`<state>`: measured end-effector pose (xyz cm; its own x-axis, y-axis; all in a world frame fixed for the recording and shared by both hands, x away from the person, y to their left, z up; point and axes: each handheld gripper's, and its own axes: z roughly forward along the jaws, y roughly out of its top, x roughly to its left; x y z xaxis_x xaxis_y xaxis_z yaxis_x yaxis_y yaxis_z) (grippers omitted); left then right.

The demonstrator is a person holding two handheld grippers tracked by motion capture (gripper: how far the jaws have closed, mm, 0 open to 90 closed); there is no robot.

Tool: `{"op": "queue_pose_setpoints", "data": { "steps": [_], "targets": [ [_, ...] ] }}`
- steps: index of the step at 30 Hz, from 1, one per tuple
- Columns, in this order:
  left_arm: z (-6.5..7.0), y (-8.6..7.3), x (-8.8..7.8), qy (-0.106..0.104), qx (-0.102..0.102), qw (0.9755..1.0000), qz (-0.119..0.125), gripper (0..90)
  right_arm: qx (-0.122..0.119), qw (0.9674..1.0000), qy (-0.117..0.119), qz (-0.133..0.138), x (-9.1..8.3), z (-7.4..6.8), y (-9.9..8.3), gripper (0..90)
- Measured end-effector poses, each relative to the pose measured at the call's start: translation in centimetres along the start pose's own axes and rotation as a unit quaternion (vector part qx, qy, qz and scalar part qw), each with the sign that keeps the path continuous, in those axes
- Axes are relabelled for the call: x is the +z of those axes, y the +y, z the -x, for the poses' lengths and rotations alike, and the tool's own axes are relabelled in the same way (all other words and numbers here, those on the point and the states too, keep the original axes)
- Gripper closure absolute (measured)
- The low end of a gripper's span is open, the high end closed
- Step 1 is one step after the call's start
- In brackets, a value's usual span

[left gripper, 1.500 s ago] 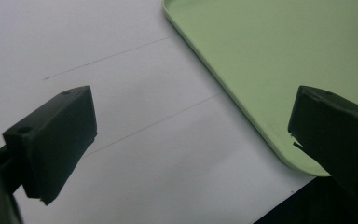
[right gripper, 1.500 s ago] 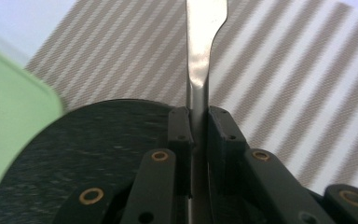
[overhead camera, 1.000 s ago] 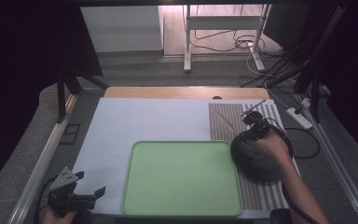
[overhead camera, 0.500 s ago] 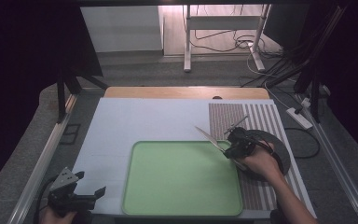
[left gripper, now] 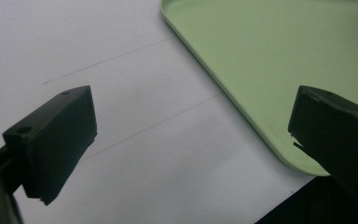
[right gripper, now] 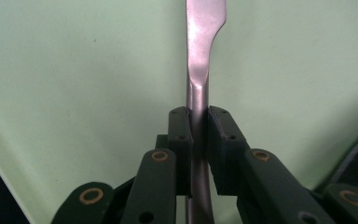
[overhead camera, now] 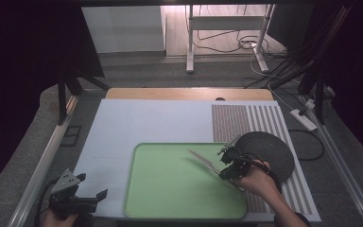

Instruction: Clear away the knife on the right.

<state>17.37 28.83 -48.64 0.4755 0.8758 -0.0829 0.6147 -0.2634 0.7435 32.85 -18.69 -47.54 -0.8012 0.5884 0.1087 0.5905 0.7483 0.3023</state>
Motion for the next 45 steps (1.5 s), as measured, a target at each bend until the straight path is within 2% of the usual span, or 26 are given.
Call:
{"op": "queue_pose_setpoints", "data": {
  "steps": [4,7,9,11,13,15,18,20,21,23,24,25,29,32,33,34,37,41,45],
  "targets": [
    [0.0,0.0,0.0,0.0,0.0,1.0,0.0,2.0,0.0,0.9999,0.001,-0.015,1.0,-0.6,-0.2,80.1],
    [0.0,0.0,0.0,0.0,0.001,1.0,-0.001,2.0,0.006,1.0,0.003,-0.006,1.4,-0.8,-0.1,79.9],
    [0.0,0.0,0.0,0.0,0.002,1.0,-0.001,2.0,0.004,0.9998,0.011,-0.016,1.8,-0.9,0.0,79.7],
    [0.0,0.0,0.0,0.001,0.002,1.0,-0.001,2.0,0.009,0.9998,0.014,-0.009,1.9,-1.0,0.0,79.7],
    [0.0,0.0,0.1,0.0,0.002,1.0,-0.002,2.0,0.003,0.9998,0.013,-0.016,2.0,-1.2,0.2,79.1],
    [0.1,0.0,0.1,0.001,0.004,1.0,-0.001,2.0,-0.003,0.9998,0.016,-0.008,1.7,-1.2,0.3,78.4],
    [0.0,0.1,0.1,0.0,0.004,1.0,-0.004,2.0,-0.009,0.9996,0.017,0.02,0.9,-1.0,0.6,71.5],
    [0.0,0.1,0.1,0.0,0.004,1.0,-0.005,2.0,-0.021,0.9986,0.029,0.04,0.7,-1.1,1.0,71.8],
    [0.1,0.1,0.1,0.001,0.004,1.0,-0.004,2.0,-0.033,0.9979,0.036,0.042,0.8,-1.4,1.3,75.3],
    [0.1,0.1,0.1,0.001,0.004,1.0,-0.005,2.0,-0.066,0.9959,0.037,0.049,1.2,-2.1,1.9,86.8],
    [0.1,0.1,0.2,0.001,0.004,1.0,-0.005,2.0,-0.082,0.9947,0.039,0.049,1.4,-2.4,2.4,89.7],
    [0.1,0.1,0.2,0.001,0.004,1.0,-0.006,2.0,-0.099,0.9931,0.035,0.051,1.7,-2.8,2.9,89.8],
    [0.0,0.1,0.2,0.0,0.002,1.0,-0.006,2.0,-0.143,0.988,0.023,0.055,3.1,-3.7,4.8,89.9],
    [0.0,0.0,0.1,0.0,0.002,1.0,-0.005,2.0,-0.157,0.9868,0.002,0.04,4.6,-3.4,5.2,89.9],
    [0.0,0.0,0.1,0.0,0.002,1.0,-0.004,2.0,-0.158,0.9864,0.005,0.045,4.8,-3.1,5.2,89.9],
    [0.0,0.0,0.1,0.0,0.002,1.0,-0.005,2.0,-0.151,0.9874,0.01,0.047,4.7,-2.7,5.1,89.9],
    [0.0,0.0,0.1,0.0,0.002,1.0,-0.005,2.0,-0.145,0.988,-0.034,0.04,4.3,-1.8,4.8,89.9],
    [0.0,0.0,0.1,0.0,0.003,1.0,-0.006,2.0,-0.11,0.9929,-0.014,0.044,3.8,-0.2,3.8,90.0],
    [0.0,0.0,0.1,0.0,0.002,1.0,-0.006,2.0,-0.092,0.9946,-0.018,0.044,3.2,0.6,2.7,90.0]
  ]
}}
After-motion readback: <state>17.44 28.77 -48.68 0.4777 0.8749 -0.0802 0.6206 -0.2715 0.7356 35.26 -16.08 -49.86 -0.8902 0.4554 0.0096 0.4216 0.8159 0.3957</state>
